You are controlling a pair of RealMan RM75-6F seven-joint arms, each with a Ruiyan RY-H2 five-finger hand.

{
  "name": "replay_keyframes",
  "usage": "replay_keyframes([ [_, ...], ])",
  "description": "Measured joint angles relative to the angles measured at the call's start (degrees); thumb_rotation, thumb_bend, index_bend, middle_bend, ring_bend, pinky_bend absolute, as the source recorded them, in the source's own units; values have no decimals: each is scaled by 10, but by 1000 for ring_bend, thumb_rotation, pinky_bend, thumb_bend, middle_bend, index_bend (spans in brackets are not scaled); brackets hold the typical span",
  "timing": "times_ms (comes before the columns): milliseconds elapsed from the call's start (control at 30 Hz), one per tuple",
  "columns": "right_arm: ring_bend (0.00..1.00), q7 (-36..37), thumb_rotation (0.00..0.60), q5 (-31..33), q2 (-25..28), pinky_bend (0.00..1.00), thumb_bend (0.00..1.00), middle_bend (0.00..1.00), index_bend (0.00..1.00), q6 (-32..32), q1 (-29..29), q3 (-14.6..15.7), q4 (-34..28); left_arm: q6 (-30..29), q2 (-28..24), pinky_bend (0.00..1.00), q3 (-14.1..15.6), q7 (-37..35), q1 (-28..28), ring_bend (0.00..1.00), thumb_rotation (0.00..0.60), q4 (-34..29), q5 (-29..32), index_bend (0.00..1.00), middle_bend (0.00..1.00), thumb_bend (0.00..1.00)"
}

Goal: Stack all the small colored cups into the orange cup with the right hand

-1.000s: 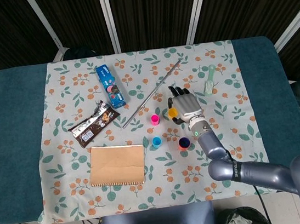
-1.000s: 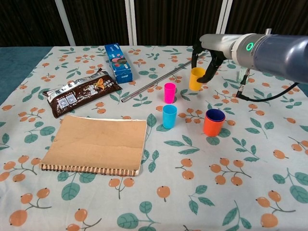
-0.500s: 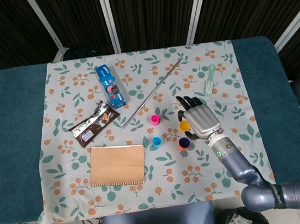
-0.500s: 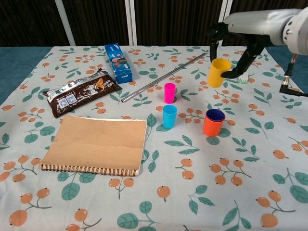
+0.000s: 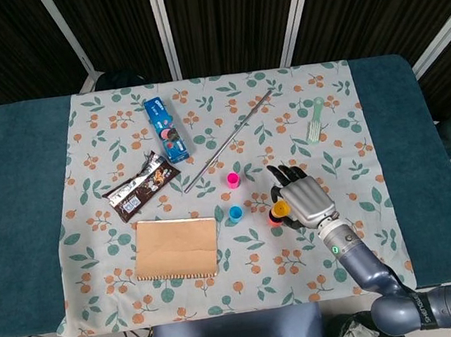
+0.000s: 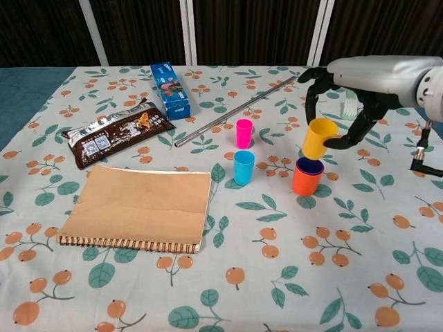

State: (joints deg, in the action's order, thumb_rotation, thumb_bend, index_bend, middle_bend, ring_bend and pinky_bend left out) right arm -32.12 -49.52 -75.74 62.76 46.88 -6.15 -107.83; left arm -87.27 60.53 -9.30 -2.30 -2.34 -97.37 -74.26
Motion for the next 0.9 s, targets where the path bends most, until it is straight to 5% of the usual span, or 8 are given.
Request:
replay_keyframes([
  [533, 72, 9, 600, -3, -35, 139, 391, 0, 511, -18, -5, 5, 42, 0, 0, 32, 0, 0, 0, 0, 600, 1, 0, 131, 32, 356],
  [700, 72, 13, 600, -3, -45, 139, 390, 0, 220, -27, -6, 6, 57, -1, -1, 31, 0, -1, 0, 0, 600, 1, -1, 131, 32, 356],
  [900, 65, 21, 600, 19, -53, 142, 391, 0, 127, -52, -2, 4, 72, 0, -1, 32, 0, -2, 0, 0, 600, 0, -1, 131, 32, 356],
])
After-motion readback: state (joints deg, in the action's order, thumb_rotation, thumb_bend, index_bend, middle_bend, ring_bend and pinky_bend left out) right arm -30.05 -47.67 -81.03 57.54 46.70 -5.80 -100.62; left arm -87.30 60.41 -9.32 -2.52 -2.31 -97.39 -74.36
